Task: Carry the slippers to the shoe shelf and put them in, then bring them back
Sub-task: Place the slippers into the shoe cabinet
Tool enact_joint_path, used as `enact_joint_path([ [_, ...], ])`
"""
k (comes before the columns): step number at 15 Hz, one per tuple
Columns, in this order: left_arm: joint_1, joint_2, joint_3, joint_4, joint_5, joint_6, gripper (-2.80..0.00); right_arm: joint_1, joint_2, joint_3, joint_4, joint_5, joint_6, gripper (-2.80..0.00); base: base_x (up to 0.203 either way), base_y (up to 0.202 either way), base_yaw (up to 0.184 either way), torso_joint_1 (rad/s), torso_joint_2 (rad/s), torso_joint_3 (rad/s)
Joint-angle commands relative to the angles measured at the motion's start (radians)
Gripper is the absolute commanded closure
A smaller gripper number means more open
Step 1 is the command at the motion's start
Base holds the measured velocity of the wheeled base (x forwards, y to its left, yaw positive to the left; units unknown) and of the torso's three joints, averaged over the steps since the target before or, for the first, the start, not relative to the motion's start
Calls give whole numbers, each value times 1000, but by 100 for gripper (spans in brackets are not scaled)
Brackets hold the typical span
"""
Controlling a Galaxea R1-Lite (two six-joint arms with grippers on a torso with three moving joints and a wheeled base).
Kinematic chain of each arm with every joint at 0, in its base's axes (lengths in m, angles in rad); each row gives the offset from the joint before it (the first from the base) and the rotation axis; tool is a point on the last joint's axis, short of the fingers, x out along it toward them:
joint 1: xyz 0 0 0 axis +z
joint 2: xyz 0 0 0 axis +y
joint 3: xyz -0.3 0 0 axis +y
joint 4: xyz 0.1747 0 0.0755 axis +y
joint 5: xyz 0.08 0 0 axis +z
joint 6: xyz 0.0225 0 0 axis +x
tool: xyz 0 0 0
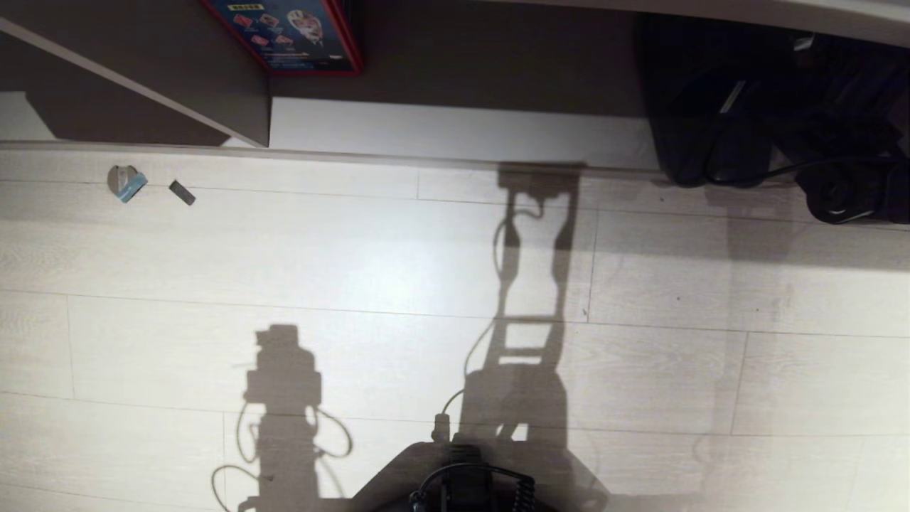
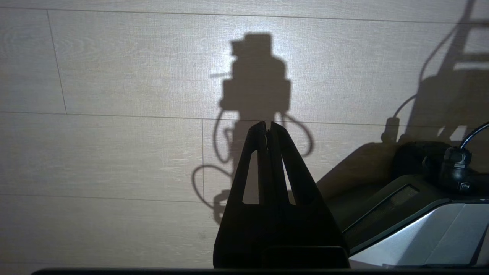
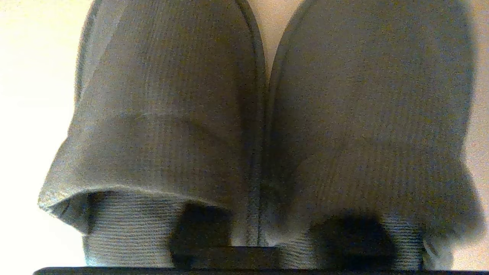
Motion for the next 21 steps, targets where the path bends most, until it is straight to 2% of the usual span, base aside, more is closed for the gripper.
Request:
enact_joint_path([
  [1,0,1,0,0,0,0,0,0,6,0,-5,1,0,-280,0,0,0,0,0,0],
  [12,0,1,0,0,0,0,0,-1,-23,82,-15,1,-7,-280,0,0,0,0,0,0],
  [17,0,1,0,0,0,0,0,0,-90,183,-36,5,-31,-280,0,0,0,0,0,0],
  [21,0,1,0,0,0,0,0,0,-156,318,-85,6,-33,-280,0,0,0,0,0,0],
])
